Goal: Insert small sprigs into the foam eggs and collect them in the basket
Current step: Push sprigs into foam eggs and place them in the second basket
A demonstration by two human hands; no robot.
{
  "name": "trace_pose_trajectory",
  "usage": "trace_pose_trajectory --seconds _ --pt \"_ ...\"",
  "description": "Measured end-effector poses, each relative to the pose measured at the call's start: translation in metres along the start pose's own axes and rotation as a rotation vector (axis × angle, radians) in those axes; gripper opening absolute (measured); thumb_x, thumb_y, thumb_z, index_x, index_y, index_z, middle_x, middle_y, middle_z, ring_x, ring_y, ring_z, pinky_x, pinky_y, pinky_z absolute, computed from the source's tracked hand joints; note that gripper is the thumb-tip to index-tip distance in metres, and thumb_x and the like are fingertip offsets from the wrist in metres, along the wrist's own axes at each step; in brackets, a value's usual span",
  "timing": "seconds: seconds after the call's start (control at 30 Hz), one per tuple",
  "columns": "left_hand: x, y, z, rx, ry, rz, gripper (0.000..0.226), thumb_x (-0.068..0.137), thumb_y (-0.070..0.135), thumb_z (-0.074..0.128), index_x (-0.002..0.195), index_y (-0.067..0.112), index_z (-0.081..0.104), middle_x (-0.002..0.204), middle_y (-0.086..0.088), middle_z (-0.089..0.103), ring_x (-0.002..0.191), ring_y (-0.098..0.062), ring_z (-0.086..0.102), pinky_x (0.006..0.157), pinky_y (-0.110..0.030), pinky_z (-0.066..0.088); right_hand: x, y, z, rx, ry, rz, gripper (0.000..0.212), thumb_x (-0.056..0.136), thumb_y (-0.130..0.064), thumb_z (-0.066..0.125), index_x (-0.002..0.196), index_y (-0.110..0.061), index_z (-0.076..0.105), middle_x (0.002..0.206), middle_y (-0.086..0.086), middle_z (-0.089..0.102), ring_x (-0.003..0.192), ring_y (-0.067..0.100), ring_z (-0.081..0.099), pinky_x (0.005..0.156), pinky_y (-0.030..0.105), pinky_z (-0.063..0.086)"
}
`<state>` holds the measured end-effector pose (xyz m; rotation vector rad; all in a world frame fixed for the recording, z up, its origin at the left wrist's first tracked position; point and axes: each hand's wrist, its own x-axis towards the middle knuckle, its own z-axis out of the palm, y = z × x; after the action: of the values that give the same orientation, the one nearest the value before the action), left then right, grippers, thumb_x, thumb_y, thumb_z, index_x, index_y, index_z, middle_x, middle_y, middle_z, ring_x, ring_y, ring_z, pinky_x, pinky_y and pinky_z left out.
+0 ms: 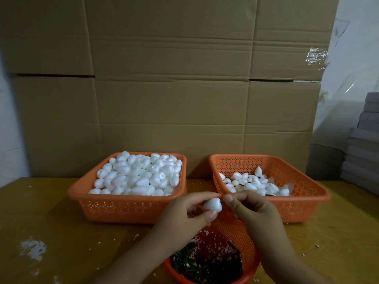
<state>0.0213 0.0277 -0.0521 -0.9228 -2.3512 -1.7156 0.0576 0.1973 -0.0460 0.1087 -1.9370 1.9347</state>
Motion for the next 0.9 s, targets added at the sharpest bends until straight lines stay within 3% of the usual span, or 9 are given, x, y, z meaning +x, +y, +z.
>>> trace_pose_trajectory --seconds 0.67,0.8,0.9 --pt "-0.0007 0.0015 -0.0019 0.018 -0.021 0.007 0.047 0.094 0.018 0.064 0.103 0.064 0.063 0.089 0.018 0.072 0.072 -0.011 0.071 0.074 -0.018 0.054 -0.0011 -0.0027 0.0022 -0.039 -0.074 -0.044 0.016 0.069 -0.03 0.071 0.074 -0.016 0.078 0.069 -0.005 0.073 0.063 -0.004 0.063 0.058 0.006 0.044" --pt "0.0003 -0.0002 0.0 -0.002 0.012 0.002 0.03 0.094 0.022 0.063 0.111 0.047 0.065 0.096 0.013 0.072 0.072 -0.012 0.071 0.074 -0.023 0.055 -0.0013 0.0003 0.0028 -0.053 -0.064 -0.045 0.009 0.079 -0.025 0.07 0.076 -0.02 0.077 0.065 -0.011 0.07 0.062 -0.006 0.062 0.057 0.006 0.044" --pt "0.0017 -0.0017 -0.0017 -0.051 0.056 -0.018 0.024 0.092 0.023 0.064 0.113 0.035 0.063 0.102 0.01 0.072 0.072 -0.014 0.071 0.074 -0.025 0.057 -0.0007 0.0028 0.0021 -0.052 -0.055 -0.038 0.016 0.086 -0.017 0.068 0.077 -0.027 0.077 0.073 -0.006 0.072 0.066 -0.001 0.064 0.06 0.01 0.048"
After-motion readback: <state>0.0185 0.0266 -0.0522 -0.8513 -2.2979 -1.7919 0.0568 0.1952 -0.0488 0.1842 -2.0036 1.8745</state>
